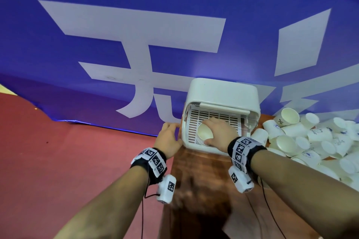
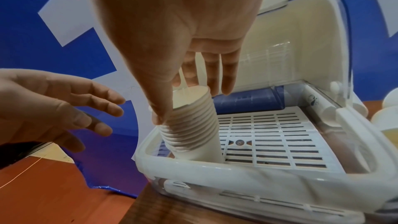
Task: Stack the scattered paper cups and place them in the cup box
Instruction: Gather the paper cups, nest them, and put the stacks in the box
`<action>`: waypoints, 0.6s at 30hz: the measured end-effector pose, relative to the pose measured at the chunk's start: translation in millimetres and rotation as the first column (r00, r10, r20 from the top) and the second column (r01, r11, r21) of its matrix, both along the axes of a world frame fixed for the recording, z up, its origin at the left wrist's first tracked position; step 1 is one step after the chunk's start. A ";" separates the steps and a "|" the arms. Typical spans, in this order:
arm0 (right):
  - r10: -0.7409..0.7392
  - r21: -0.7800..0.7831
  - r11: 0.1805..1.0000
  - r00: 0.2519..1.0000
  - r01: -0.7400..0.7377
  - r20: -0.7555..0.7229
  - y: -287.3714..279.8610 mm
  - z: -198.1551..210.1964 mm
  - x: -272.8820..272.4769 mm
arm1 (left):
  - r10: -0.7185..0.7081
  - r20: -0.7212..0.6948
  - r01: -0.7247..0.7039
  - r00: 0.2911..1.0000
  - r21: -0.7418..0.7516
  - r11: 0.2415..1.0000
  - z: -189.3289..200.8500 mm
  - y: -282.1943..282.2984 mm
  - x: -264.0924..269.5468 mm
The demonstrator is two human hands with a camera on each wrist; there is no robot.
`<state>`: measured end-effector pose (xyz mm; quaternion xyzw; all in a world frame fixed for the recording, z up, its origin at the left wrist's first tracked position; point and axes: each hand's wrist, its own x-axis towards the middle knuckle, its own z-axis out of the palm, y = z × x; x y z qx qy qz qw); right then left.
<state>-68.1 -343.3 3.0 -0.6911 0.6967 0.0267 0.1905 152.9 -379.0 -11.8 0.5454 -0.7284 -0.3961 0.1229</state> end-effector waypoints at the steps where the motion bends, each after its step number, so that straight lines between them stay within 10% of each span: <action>1: -0.005 0.002 1.000 1.000 0.005 0.003 0.2 -0.2 0.2 | -0.004 0.000 0.004 1.000 -0.001 1.000 1.2 0.7 -0.2; 18: -0.036 -0.083 0.995 0.984 0.051 0.174 36.5 55.2 -10.7 | -0.043 0.021 0.044 0.999 -0.066 0.997 50.5 29.2 -29.6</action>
